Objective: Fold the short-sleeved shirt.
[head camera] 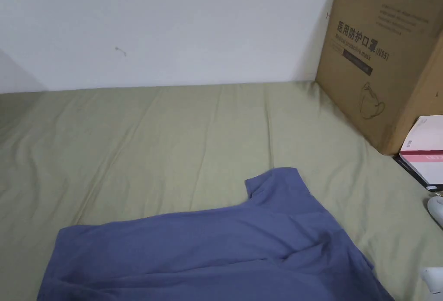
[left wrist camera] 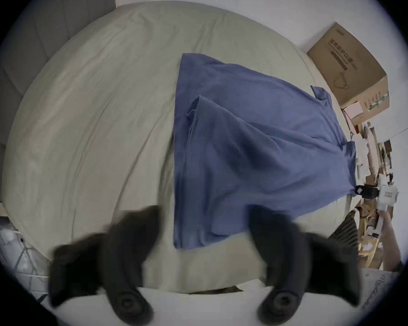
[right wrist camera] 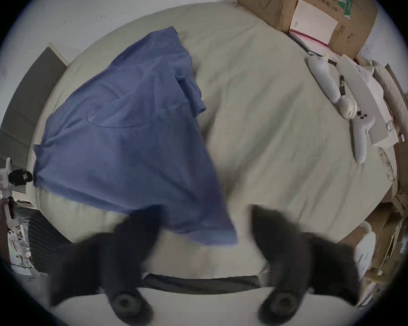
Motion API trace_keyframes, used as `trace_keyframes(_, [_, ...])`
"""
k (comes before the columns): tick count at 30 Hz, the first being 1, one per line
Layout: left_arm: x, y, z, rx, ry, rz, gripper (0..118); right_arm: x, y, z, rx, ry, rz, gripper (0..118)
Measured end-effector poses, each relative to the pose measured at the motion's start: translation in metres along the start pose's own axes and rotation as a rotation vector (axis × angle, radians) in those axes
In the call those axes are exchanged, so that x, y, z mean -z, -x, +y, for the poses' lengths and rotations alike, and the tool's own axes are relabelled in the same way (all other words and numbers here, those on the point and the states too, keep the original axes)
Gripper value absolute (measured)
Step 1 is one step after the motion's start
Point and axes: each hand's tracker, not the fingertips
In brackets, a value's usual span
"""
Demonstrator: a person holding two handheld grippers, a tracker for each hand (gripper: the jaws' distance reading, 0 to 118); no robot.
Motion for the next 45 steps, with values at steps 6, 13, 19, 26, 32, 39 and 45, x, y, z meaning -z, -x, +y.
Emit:
trace_keyframes(6, [-0.043,0.006,0.001,-0.202,-0.131,-0.236,102,-0.05,0.024,0.005,0.071,-0.192,0.106,107])
trace_keyframes(13, [-0.123,-0.088,0.011,0.139,-0.676,-0.114,92,-0.133,0.112,0.023,-0.08,-0.659,0.292,73])
trace_keyframes(19, [-0.116,-0.12,0.05,0.153,-0.655,-0.128,0,-0.128,0.165,0.061,-0.116,-0.717,0.393,3])
trace_keyframes(26, [-0.035,-0.055,0.161,-0.01,-0.318,0.002,0,-0.087,0.164,0.096,-0.118,-0.592,0.446,3])
trace_keyframes(32, [0.063,-0.003,0.208,0.012,-0.166,0.13,82,-0.05,0.152,0.108,-0.086,-0.498,0.401,3])
trace_keyframes(39, [0.136,0.016,0.227,-0.004,-0.07,0.134,107,-0.026,0.142,0.112,-0.032,-0.411,0.387,3])
trace_keyframes(45, [0.165,0.007,0.209,0.051,-0.11,0.172,118,-0.018,0.139,0.114,-0.038,-0.378,0.361,3])
